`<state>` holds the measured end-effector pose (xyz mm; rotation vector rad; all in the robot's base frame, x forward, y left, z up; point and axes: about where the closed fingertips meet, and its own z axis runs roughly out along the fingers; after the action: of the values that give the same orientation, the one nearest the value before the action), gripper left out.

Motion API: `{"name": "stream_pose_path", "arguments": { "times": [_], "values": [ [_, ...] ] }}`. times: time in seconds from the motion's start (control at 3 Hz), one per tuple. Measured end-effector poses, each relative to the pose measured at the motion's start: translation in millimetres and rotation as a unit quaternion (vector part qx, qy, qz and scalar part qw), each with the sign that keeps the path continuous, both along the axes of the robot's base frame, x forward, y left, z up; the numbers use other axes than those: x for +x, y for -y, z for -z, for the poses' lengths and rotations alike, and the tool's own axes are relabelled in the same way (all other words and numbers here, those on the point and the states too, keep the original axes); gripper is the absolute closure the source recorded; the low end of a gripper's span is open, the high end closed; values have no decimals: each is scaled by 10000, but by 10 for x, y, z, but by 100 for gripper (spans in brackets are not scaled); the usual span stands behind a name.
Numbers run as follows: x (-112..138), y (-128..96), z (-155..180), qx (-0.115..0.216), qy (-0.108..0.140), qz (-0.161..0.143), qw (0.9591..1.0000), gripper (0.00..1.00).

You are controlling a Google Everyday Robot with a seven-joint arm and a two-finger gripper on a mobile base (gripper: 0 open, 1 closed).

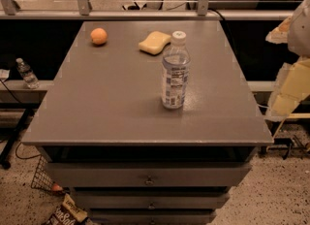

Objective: Knock blue plastic bottle over

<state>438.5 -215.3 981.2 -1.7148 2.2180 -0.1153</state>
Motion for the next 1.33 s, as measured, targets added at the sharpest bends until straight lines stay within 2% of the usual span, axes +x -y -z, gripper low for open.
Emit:
{"name": "stream_pose_path", "arguments": {
  "times": [0.33,0.67,1.0,1.33],
  "values": [
    [0,0,-1,0,1,0,10000,0],
    [135,-77,50,378,132,-229,9989,0],
    [430,-223,171,1122,330,-681,9908,0],
    [669,-347,267,1832,459,-1029,9766,0]
  ]
}}
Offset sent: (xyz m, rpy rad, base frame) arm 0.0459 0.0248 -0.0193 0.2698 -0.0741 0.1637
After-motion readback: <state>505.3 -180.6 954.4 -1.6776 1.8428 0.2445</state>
